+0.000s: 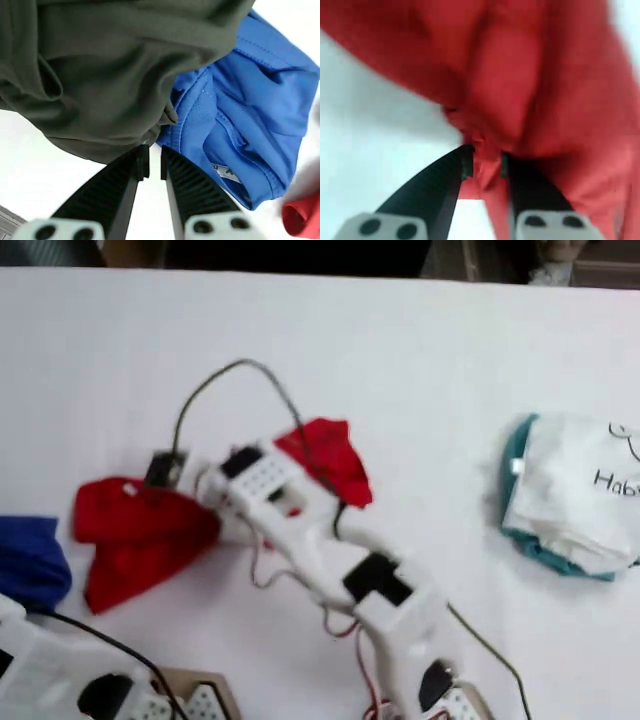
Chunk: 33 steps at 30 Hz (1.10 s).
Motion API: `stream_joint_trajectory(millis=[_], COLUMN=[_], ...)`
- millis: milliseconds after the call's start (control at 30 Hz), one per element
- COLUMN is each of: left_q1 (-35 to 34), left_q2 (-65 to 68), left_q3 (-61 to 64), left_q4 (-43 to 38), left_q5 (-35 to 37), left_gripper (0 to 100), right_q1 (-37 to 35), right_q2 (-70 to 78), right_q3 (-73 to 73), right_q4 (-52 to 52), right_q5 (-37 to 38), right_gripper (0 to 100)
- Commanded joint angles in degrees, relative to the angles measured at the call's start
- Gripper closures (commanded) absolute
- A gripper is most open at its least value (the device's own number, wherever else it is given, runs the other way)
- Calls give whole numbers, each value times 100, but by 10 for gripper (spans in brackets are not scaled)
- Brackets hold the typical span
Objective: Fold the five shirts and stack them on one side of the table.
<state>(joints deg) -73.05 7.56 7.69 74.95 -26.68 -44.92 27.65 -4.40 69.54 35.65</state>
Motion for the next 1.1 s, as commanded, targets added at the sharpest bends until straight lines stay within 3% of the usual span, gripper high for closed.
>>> stream_joint_trajectory(millis=[0,233,467,633,800,1067], left_q1=[0,105,598,862,782,396], left_q2=[-18,-18,-18,-18,-26,-18], left_q3=[-198,-180,-180,-207,-189,-189], left_q4=[-70,-35,167,220,211,-35], left_q5=[-53,-53,-18,-9,-9,-35], left_gripper=[925,925,925,925,925,924], right_q1=[690,1666,2009,1209,690,-251], right_q2=[-31,-31,13,-13,-101,-400], right_q3=[-862,-2585,-3323,-3314,-3095,-1908], right_q4=[22,971,1437,2651,2686,2369], right_q5=[-9,0,-35,-53,-53,-176], right_gripper=[978,977,977,973,886,915])
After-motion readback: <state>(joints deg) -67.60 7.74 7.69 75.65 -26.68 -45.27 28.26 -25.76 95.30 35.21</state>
